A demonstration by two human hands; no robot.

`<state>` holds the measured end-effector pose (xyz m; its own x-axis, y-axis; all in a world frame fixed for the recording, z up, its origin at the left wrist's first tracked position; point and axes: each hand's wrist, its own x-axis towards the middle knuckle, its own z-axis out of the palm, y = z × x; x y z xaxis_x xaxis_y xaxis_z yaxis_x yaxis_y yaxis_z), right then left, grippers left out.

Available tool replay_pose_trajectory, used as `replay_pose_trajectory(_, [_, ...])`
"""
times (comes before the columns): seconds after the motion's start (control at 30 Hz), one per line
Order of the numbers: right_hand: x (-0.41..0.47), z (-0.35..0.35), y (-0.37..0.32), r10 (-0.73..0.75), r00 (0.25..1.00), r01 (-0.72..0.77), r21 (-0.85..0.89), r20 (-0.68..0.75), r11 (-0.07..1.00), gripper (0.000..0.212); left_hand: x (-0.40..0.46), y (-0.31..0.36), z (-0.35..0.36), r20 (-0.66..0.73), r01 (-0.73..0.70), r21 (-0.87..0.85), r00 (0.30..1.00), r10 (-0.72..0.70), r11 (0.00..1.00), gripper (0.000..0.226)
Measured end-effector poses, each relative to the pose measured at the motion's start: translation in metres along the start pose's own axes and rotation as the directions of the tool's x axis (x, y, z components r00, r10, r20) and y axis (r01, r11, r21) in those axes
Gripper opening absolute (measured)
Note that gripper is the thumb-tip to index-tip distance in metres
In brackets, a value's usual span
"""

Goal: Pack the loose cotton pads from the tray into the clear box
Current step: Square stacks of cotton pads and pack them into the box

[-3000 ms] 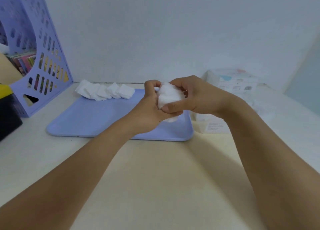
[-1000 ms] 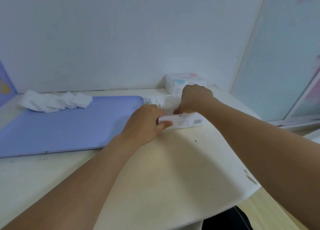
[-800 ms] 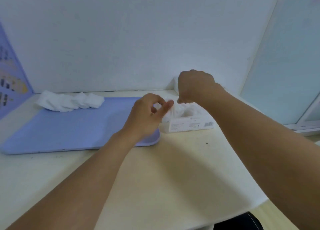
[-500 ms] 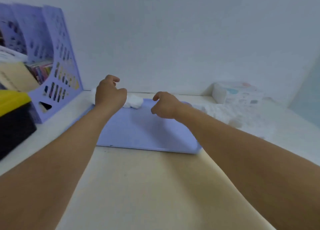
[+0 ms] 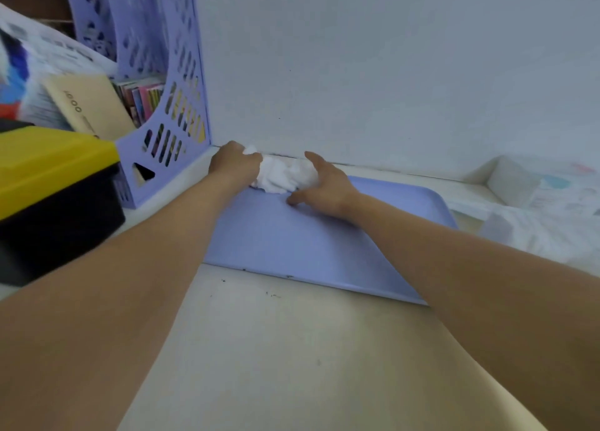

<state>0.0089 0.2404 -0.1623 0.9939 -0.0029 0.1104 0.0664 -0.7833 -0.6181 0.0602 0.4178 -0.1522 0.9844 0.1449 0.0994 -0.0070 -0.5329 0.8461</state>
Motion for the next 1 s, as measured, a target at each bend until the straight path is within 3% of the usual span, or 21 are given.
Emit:
replay_pose_trajectory(0.13, [-0.005,-0.001,-0.002,-0.112,0.993,0.114,-0.129,0.026,0.985,0.044,-0.015,-0.009,0.003,-0.019,-0.129,0.155,0.991,0.134,0.979,0.038])
replay_pose_trajectory(0.2, [-0.014,-0.002,0.001,-0.147,0.987,0.156,-0.153,0.066,0.976,0.034,-0.027,-0.009,0.004,-0.029,-0.143,0.225,0.988,0.154,0.964,0.04])
replay_pose_trajectory(0.33, [-0.039,-0.008,0.008,-0.162,0.981,0.178,-0.163,0.104,0.97,0.035,-0.052,-0.006,0.004,-0.025,-0.124,0.29,0.99,0.138,0.949,0.038])
replay_pose_trajectory(0.53, [-0.083,-0.033,0.012,-0.022,0.977,0.075,-0.249,0.21,0.966,0.047,-0.1,0.014,0.012,-0.027,-0.141,0.297,0.987,0.156,0.944,0.04])
replay_pose_trajectory(0.63, [-0.103,-0.046,0.02,0.023,0.976,0.049,-0.32,0.218,0.946,0.048,-0.128,0.029,0.033,0.049,-0.153,0.187,0.988,0.146,0.97,0.061])
replay_pose_trajectory(0.77, [-0.129,-0.059,0.039,0.025,0.991,0.026,-0.371,0.132,0.928,0.065,-0.15,0.046,0.056,0.146,-0.128,0.057,0.982,0.119,0.99,0.093])
replay_pose_trajectory(0.9, [-0.149,-0.073,0.043,0.055,0.991,-0.027,-0.217,0.124,0.976,0.088,-0.15,0.046,0.067,0.111,-0.155,0.147,0.984,0.139,0.977,0.092])
replay_pose_trajectory(1.0, [-0.149,-0.092,0.041,0.126,0.98,-0.129,0.011,0.154,0.992,0.064,-0.147,0.047,0.071,0.097,-0.137,0.163,0.988,0.122,0.977,0.089])
